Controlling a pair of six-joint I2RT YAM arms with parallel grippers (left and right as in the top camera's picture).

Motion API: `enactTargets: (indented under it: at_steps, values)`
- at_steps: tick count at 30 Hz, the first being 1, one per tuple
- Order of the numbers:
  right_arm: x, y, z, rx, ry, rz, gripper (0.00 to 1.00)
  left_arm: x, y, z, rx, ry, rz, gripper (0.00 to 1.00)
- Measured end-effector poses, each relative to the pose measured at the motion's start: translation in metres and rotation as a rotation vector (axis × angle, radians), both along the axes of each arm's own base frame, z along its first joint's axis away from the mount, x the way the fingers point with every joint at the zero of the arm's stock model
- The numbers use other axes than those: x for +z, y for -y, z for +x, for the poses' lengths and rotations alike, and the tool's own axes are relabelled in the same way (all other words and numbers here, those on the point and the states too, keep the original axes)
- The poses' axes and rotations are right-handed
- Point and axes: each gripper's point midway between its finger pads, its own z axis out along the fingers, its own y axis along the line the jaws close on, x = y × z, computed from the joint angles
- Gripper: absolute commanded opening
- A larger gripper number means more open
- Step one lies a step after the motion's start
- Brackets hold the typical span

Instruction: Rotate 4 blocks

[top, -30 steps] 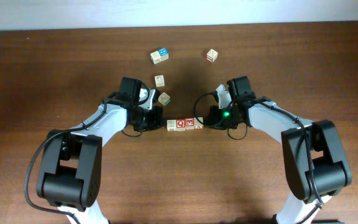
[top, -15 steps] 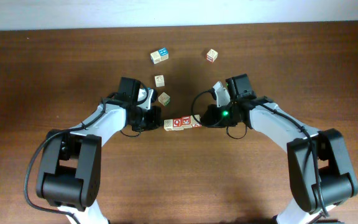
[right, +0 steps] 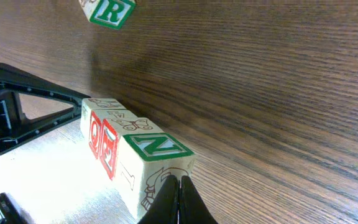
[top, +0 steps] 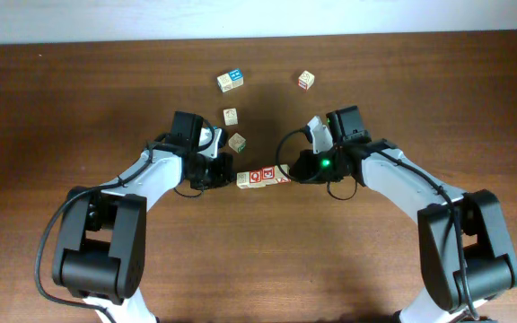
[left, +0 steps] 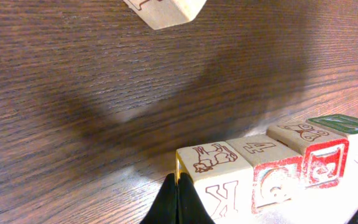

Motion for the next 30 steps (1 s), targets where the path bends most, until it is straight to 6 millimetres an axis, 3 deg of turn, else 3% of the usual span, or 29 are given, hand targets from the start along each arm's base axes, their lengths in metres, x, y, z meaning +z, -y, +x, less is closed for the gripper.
enactTargets:
  at_steps: [8,17,30]
  values:
    - [0.003,-0.001,0.0,0.002,0.008,0.001,0.04,0.0,0.0,0.0,0.0,0.0,0.0,0.0]
    - [0.017,-0.024,0.001,0.048,0.076,-0.063,0.04,-0.009,-0.012,0.0,0.026,-0.006,0.054,0.0]
    - [0.022,-0.033,0.003,0.056,0.117,-0.107,0.04,-0.011,-0.018,0.001,0.039,-0.007,0.071,0.0]
